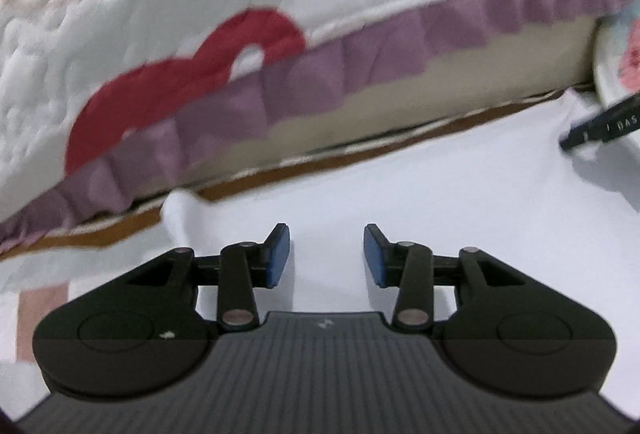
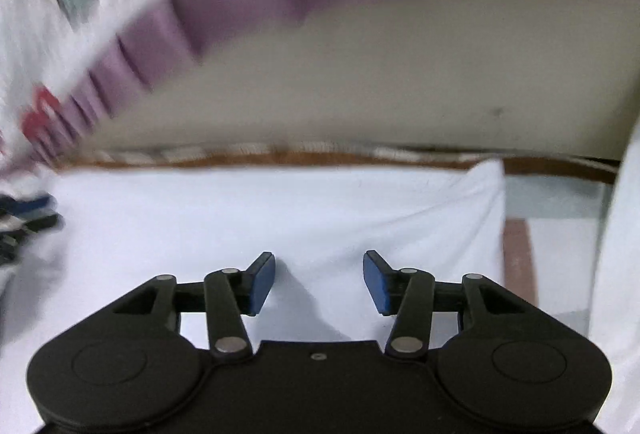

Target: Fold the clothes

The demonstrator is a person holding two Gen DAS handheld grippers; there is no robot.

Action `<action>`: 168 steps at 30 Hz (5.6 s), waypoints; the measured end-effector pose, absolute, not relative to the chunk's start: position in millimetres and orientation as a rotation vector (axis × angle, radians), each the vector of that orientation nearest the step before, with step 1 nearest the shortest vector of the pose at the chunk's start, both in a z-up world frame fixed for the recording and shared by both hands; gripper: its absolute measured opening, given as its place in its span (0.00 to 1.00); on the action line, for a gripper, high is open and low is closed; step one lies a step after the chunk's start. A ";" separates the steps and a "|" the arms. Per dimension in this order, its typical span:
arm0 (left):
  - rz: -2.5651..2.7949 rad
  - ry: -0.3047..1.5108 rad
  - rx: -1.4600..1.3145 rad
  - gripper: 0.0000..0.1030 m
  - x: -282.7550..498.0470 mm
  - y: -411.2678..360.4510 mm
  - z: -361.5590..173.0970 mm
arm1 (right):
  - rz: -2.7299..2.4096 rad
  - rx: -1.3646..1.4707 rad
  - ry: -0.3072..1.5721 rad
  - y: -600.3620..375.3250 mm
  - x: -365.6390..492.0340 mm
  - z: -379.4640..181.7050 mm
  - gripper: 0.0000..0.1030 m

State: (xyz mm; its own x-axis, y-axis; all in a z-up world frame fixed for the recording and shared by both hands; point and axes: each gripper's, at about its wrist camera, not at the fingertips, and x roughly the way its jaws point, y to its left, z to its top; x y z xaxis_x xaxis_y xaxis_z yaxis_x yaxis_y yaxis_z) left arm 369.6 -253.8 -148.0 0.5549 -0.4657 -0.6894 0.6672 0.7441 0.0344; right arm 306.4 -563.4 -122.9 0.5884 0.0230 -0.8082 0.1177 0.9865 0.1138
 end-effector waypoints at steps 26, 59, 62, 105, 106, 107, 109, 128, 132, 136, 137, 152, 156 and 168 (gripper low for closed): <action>-1.136 0.968 0.375 0.49 35.0 -365.9 -109.2 | -0.383 0.486 0.643 -641.0 -50.7 -78.8 0.61; -1.166 0.924 0.265 0.50 -10.1 -327.2 -119.3 | -0.859 0.321 0.527 -673.6 -171.4 -20.6 0.03; -1.178 0.930 0.286 0.51 -13.7 -329.2 -121.9 | -0.909 0.244 0.534 -683.1 -175.5 -9.7 0.03; -1.153 0.790 0.212 0.51 -5.6 -312.4 -112.8 | -0.508 0.687 0.623 -726.4 -183.3 -79.7 0.04; -1.160 0.770 0.204 0.51 -5.8 -311.3 -110.5 | -0.455 0.734 0.570 -723.5 -177.5 -70.1 0.04; -1.170 0.742 0.197 0.51 -6.6 -310.0 -107.1 | -0.405 0.779 0.520 -720.3 -170.9 -60.6 0.04; -1.194 0.688 0.176 0.51 -8.4 -306.5 -99.5 | -0.312 0.844 0.443 -709.0 -150.6 -39.7 0.04; -1.131 0.486 0.005 0.71 17.4 -267.9 -56.1 | 0.138 0.546 0.573 -548.5 -30.8 19.8 0.04; -1.181 0.446 0.016 0.71 12.7 -268.7 -53.5 | 0.159 0.572 0.582 -549.3 -34.7 15.8 0.04; -1.196 0.431 0.011 0.67 7.6 -269.2 -57.1 | 0.233 0.588 0.593 -540.6 -32.9 15.3 0.04; -1.204 0.427 0.029 0.23 6.2 -269.7 -58.3 | 0.262 0.602 0.598 -538.3 -32.5 14.5 0.04; -1.082 0.548 0.040 0.03 48.0 -257.7 -72.0 | -0.237 0.200 0.937 -586.5 -86.2 -61.4 0.54; -1.108 0.535 -0.001 0.03 50.8 -255.0 -68.4 | -0.380 0.242 1.101 -614.1 -79.7 -94.3 0.54; -1.120 0.407 -0.164 0.03 60.9 -222.8 -28.7 | -0.399 0.317 0.897 -617.7 -128.1 -80.3 0.05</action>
